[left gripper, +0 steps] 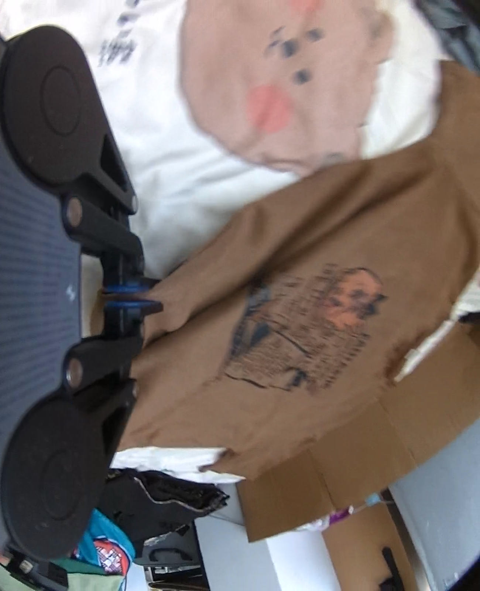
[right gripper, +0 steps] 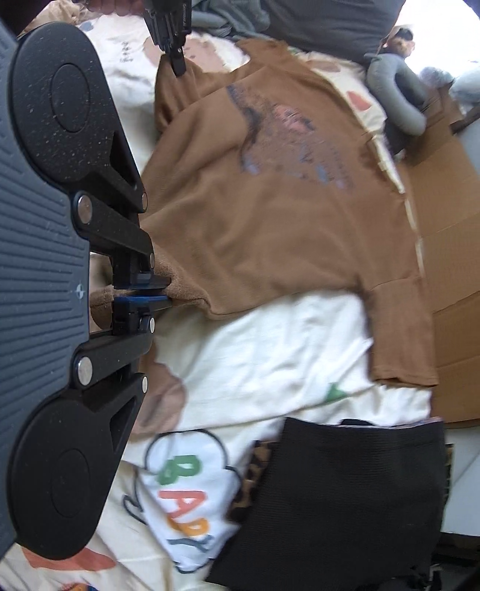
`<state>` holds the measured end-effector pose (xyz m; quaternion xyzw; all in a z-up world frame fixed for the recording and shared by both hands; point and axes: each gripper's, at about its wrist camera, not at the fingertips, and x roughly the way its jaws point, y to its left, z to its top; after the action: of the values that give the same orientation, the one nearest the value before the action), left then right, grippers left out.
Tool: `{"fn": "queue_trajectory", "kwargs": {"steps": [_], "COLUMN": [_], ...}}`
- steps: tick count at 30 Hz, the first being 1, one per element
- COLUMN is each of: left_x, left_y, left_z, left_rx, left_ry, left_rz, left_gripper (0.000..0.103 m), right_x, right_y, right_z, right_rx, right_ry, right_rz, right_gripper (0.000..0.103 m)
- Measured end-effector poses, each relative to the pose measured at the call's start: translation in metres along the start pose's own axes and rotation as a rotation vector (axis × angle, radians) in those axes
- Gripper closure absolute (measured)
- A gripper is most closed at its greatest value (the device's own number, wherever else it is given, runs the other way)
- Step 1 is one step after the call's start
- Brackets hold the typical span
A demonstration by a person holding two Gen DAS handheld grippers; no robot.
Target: Fold clothes
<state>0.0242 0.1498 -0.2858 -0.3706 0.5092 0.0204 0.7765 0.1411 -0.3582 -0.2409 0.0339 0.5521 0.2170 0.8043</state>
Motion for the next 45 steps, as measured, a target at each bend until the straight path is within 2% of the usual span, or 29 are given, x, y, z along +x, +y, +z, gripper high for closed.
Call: {"fn": "queue_trajectory", "kwargs": {"steps": [10, 19, 23, 31, 40, 42, 45], "left_x": [-0.083, -0.135, -0.144, -0.107, -0.051, -0.040, -0.026], "left_y": [-0.001, 0.009, 0.009, 0.021, 0.006, 0.002, -0.001], "left_z": [0.032, 0.043, 0.042, 0.031, 0.014, 0.010, 0.001], "left_rx": [0.076, 0.108, 0.131, 0.157, 0.133, 0.128, 0.130], "left_ry": [-0.073, -0.106, -0.092, -0.016, 0.053, 0.068, 0.088], "left_rz": [0.088, 0.176, 0.228, 0.323, 0.220, 0.197, 0.169], "left_gripper": [0.099, 0.099, 0.099, 0.099, 0.097, 0.096, 0.087], "right_x": [-0.028, -0.034, -0.030, -0.007, 0.008, 0.010, 0.013], "right_y": [0.014, 0.022, 0.023, 0.014, 0.003, 0.003, 0.002], "right_z": [0.025, 0.015, 0.007, -0.012, -0.017, -0.017, -0.016], "right_rx": [-0.037, -0.043, -0.038, -0.005, 0.019, 0.020, 0.023], "right_ry": [-0.048, -0.011, 0.014, 0.056, 0.075, 0.075, 0.077], "right_rz": [0.056, 0.117, 0.135, 0.116, 0.095, 0.093, 0.091], "right_gripper": [0.103, 0.103, 0.103, 0.103, 0.103, 0.103, 0.103]}}
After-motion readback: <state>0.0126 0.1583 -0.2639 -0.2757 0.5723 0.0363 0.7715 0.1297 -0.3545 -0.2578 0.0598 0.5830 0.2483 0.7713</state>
